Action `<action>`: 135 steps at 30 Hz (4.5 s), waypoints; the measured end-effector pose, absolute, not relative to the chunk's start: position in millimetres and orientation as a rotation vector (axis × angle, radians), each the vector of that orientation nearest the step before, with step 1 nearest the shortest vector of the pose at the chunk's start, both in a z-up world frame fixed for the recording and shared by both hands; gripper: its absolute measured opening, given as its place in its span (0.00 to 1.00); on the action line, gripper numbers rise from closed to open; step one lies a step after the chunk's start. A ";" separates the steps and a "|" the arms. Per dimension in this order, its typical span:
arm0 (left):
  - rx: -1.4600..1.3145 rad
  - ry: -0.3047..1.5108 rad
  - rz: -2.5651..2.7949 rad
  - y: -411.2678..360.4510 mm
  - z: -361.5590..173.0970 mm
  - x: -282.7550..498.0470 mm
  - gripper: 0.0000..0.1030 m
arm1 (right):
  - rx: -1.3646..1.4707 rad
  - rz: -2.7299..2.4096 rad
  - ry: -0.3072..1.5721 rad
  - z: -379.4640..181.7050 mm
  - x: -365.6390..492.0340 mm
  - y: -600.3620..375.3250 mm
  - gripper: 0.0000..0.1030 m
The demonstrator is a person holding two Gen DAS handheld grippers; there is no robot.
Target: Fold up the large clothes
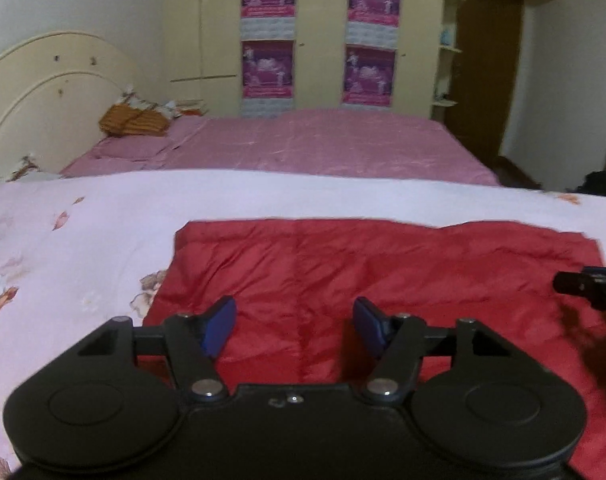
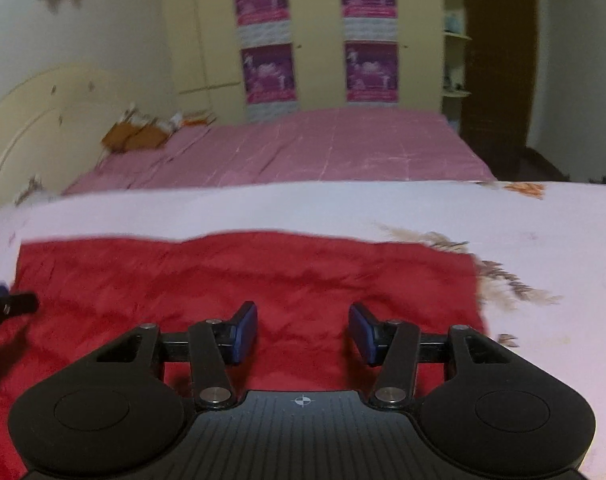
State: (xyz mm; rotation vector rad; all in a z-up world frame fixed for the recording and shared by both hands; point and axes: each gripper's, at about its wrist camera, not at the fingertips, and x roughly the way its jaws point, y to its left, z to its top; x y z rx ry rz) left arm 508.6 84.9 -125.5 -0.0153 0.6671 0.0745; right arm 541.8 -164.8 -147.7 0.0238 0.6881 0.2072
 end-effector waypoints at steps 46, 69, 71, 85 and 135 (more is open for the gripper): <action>0.030 0.661 0.076 61.8 -149.1 422.2 0.76 | -0.096 0.116 0.649 -203.9 468.5 -183.1 0.52; -0.049 0.686 -0.008 61.7 -98.4 379.9 0.83 | -0.056 0.195 0.691 -140.2 390.7 -165.2 0.52; -0.049 0.682 -0.014 61.7 -98.9 367.7 0.83 | -0.071 0.194 0.689 -140.5 385.5 -162.7 0.52; -0.057 0.775 0.015 79.6 -140.9 369.2 0.84 | -0.144 0.119 0.759 -182.7 387.5 -179.4 0.52; -0.826 0.808 -0.007 183.4 -131.9 238.7 0.17 | 0.528 0.174 0.865 -129.2 256.0 -262.5 0.19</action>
